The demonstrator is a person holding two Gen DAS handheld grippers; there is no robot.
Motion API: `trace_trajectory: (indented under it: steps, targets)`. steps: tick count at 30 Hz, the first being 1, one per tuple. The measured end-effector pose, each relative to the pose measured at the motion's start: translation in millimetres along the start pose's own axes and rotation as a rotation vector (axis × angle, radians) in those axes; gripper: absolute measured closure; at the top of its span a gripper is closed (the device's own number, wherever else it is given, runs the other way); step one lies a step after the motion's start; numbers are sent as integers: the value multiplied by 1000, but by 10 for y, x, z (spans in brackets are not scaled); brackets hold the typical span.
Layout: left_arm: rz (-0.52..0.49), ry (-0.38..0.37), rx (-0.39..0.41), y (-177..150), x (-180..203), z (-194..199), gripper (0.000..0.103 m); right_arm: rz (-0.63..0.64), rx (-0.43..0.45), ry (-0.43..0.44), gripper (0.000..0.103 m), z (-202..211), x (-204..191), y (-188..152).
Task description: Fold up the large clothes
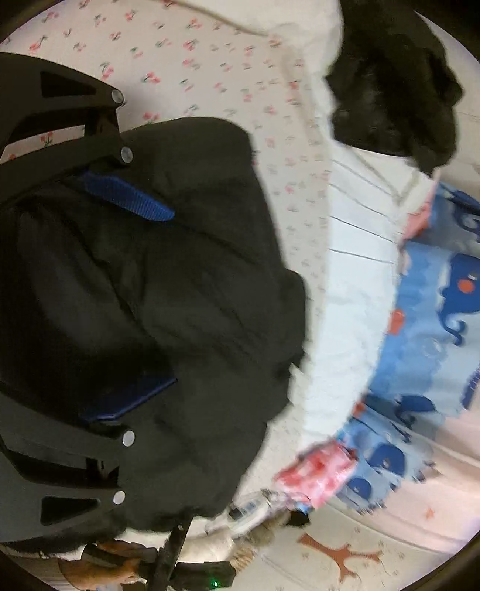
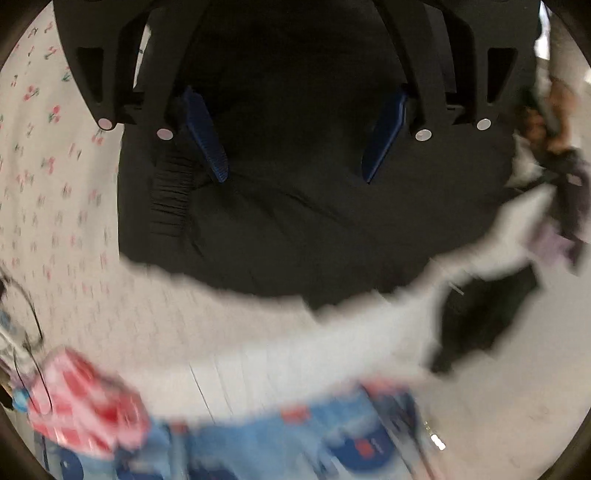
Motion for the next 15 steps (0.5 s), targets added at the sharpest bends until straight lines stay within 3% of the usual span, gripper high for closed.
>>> trace_trajectory:
  steps: [3, 6, 8, 12, 13, 15]
  targets:
    - [-3, 3, -26, -50, -18, -73, 22, -49, -15, 19, 32, 34, 61, -20]
    - [-23, -33, 25, 43, 92, 147, 22, -11, 102, 54, 31, 354, -39, 77]
    - [-55, -33, 79, 166, 166, 268, 22, 35, 166, 6, 30, 506, -101, 243]
    - [-29, -14, 91, 332, 61, 119, 16, 36, 117, -53, 30, 238, -89, 508]
    - [-2, -3, 61, 326, -25, -23, 16, 37, 71, -100, 30, 19, -30, 520]
    - [31, -7, 2, 266, -151, -276, 16, -7, -6, -70, 30, -343, 68, 480]
Point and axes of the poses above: each gripper's, at about its wrist camera, not at the fingertips, and z roughly against the way its jaws point, x to its right, y to its top, the point moved 3 cm from there along -z, roughly the way its jaws point, and after that the axes turned 11 degrees about -y, right-handed, at the moved point
